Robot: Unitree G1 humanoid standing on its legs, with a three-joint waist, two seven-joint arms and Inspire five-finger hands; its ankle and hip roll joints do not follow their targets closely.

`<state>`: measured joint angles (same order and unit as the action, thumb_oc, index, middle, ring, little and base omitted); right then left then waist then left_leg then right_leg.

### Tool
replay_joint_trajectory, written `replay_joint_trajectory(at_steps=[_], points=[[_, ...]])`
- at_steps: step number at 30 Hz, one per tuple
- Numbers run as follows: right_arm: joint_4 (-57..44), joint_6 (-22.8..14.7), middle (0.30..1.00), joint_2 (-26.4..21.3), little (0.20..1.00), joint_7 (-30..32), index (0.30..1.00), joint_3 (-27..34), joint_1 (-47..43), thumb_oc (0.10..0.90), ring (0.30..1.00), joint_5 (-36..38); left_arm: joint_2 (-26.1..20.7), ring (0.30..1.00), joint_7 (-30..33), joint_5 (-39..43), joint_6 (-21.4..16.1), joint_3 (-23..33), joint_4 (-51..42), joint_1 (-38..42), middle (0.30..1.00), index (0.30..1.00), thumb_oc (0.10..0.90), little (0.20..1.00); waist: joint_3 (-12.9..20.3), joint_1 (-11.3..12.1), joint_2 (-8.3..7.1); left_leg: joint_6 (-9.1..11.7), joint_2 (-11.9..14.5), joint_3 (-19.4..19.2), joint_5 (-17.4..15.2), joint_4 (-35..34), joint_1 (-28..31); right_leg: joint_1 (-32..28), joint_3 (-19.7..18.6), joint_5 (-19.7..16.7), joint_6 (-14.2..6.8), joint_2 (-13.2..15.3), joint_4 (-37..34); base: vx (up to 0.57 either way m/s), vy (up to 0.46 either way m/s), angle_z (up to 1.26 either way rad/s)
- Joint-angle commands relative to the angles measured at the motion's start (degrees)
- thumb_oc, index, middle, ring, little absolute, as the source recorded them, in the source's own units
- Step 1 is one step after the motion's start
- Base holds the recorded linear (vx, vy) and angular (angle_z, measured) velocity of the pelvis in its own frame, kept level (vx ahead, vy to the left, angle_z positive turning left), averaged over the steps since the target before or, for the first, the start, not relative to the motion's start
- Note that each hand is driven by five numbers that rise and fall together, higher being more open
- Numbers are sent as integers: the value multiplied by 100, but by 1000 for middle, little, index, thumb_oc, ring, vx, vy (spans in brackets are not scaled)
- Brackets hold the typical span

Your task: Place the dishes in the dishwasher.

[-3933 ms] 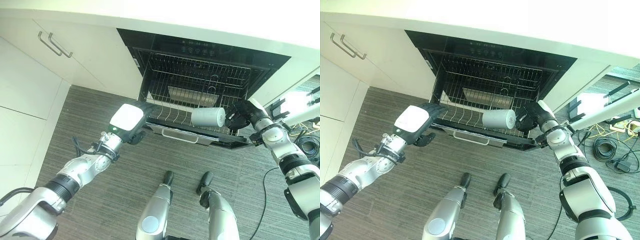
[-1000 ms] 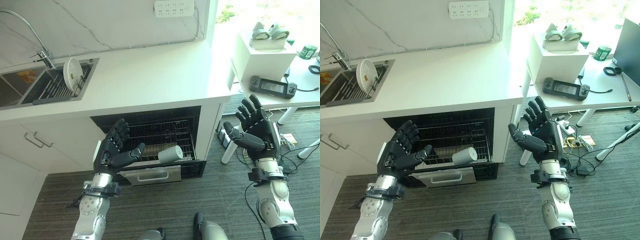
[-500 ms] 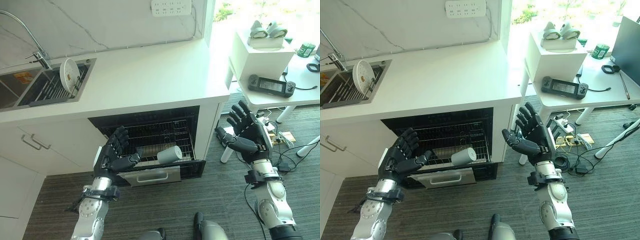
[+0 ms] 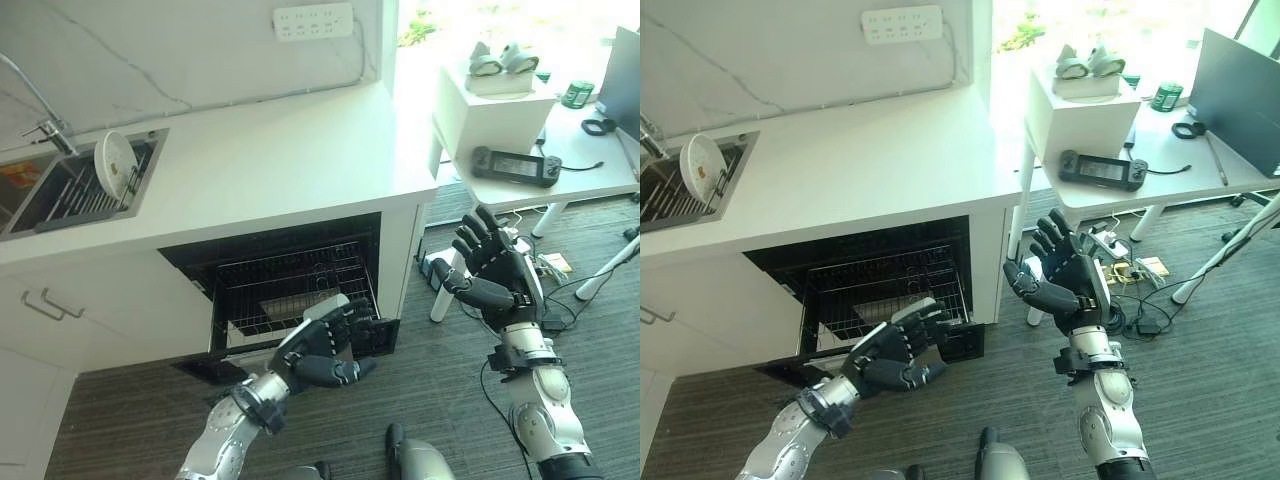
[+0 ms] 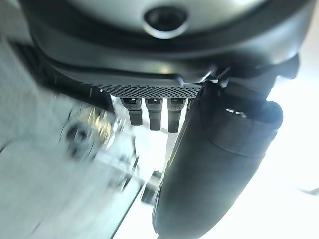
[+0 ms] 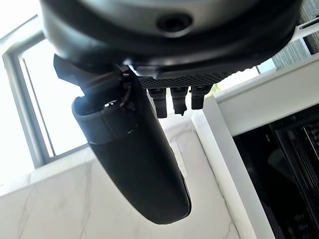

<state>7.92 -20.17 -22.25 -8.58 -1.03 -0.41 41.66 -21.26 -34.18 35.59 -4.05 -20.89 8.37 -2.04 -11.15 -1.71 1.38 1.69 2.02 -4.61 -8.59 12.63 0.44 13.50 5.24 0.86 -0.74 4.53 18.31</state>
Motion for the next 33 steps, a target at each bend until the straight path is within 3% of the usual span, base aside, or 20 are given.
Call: replay_joint_trajectory(at_steps=[1, 5, 7, 10, 15, 18, 28, 33], points=[[-348, -755, 900, -35, 900, -80, 900, 326, -435, 800, 900, 212, 48, 900, -448, 172, 175, 91, -585, 239, 900, 900, 800, 900, 135, -37, -127, -268, 79, -41, -847, 455, -218, -719, 6, 862, -779, 367, -112, 0, 11, -14], [-266, -775, 900, -70, 900, -151, 900, 406, -441, 800, 900, 306, 171, 900, -323, -99, 662, -199, -262, 203, 900, 900, 800, 900, 125, -125, -148, -279, 79, -116, -870, 455, -208, -690, -36, 835, -804, 357, -112, 0, 17, -20], [-201, -684, 900, -209, 900, -257, 900, 436, -527, 800, 900, 496, 134, 900, 316, -1348, 442, -637, 1003, 389, 900, 900, 800, 900, 149, -250, -192, -285, 74, -191, -890, 455, -200, -653, -102, 822, -813, 324, -112, 34, 21, -19], [-280, -545, 900, -283, 900, -224, 900, 420, -543, 800, 900, 500, 265, 900, 589, -1380, 825, -603, 1834, 384, 900, 900, 800, 900, 152, -284, -188, -283, 75, -222, -887, 455, -206, -629, -135, 836, -805, 306, -112, 29, 23, -11], [-393, -306, 900, -299, 900, -84, 900, 515, -651, 800, 900, 390, 891, 900, 1269, -1750, 601, 147, 4210, 90, 900, 900, 800, 900, 116, -152, -225, -231, 90, -184, -838, 455, -270, -609, -33, 867, -774, 331, -112, 7, 1, 2], [-516, -233, 900, -301, 900, -129, 900, 571, -717, 800, 900, 420, 1097, 900, 1732, -1928, 803, 687, 5387, 54, 900, 900, 800, 900, 120, -37, -281, -189, 127, -175, -821, 455, -297, -629, 110, 914, -760, 378, -112, 24, -27, 14], [-621, -170, 900, -370, 900, -420, 900, 606, -793, 800, 900, 405, 1055, 900, 2038, -1649, 1542, 1459, 6359, -180, 900, 900, 800, 900, 182, 205, -223, -125, 111, -49, -793, 455, -347, -727, 429, 1045, -723, 500, -112, 18, 10, 15], [-633, -143, 900, -401, 900, -759, 900, 626, -800, 800, 900, 455, 1047, 900, 2004, -1391, 1621, 1693, 6482, -304, 900, 900, 800, 900, 198, 299, -204, -123, 81, 36, -779, 455, -402, -736, 524, 1067, -728, 552, -112, -6, 12, 11]])
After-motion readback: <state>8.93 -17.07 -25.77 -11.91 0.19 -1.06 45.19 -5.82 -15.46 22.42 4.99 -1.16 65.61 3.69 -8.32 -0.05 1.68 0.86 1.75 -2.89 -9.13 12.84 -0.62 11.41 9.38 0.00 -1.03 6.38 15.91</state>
